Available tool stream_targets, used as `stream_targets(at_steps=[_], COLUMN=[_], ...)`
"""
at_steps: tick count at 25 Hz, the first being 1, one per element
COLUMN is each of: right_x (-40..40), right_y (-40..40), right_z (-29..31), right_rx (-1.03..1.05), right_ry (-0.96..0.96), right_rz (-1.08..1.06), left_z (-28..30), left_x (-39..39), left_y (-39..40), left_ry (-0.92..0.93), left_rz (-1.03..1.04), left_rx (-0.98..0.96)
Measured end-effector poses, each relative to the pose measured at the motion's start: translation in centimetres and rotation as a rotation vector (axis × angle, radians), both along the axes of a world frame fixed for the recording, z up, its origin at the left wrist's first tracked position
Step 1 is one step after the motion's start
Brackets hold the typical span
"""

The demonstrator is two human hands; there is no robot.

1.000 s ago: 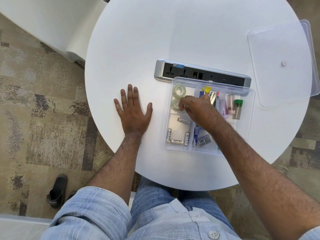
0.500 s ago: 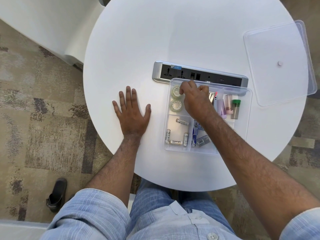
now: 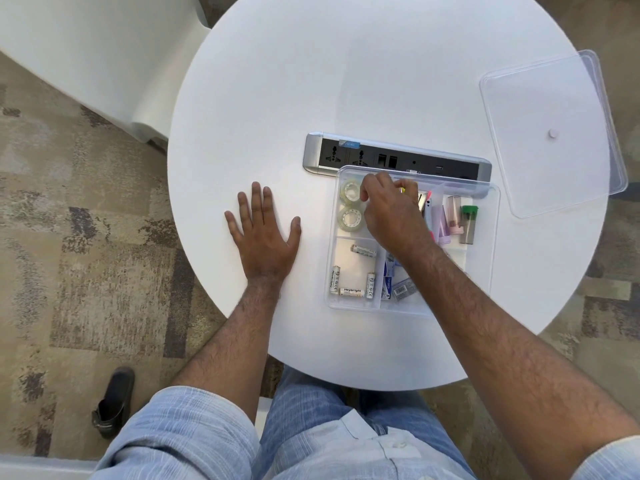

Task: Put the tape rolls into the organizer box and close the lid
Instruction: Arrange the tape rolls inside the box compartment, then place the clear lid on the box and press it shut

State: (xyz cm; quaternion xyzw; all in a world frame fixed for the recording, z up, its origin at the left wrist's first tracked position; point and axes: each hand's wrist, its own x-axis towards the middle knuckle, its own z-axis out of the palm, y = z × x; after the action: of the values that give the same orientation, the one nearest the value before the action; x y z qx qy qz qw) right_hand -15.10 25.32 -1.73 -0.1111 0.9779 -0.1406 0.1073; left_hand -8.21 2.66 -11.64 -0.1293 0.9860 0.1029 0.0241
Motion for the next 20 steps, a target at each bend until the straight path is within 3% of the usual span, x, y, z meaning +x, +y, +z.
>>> stream_targets(at_steps=[10,14,20], right_x=[4.7,5.8,6.8], right_y=[4.9,9.3,16.7], right_z=[2.6,3.2,2.3], right_rx=[-0.124,-0.144,-0.167], right_ry=[0.067,0.050,0.063], right_rz=[-0.056,-0.184,-0.374], left_z=[3.7,6.8,11.7], left_x=[-1.3,-4.3,-10.0], left_y=[-0.4,2.3,10.3], left_ry=[-0.150,-0.061,0.049], left_rz=[-0.008,-0.003,-0.210], left_rx=[0.206,0.292,0.323])
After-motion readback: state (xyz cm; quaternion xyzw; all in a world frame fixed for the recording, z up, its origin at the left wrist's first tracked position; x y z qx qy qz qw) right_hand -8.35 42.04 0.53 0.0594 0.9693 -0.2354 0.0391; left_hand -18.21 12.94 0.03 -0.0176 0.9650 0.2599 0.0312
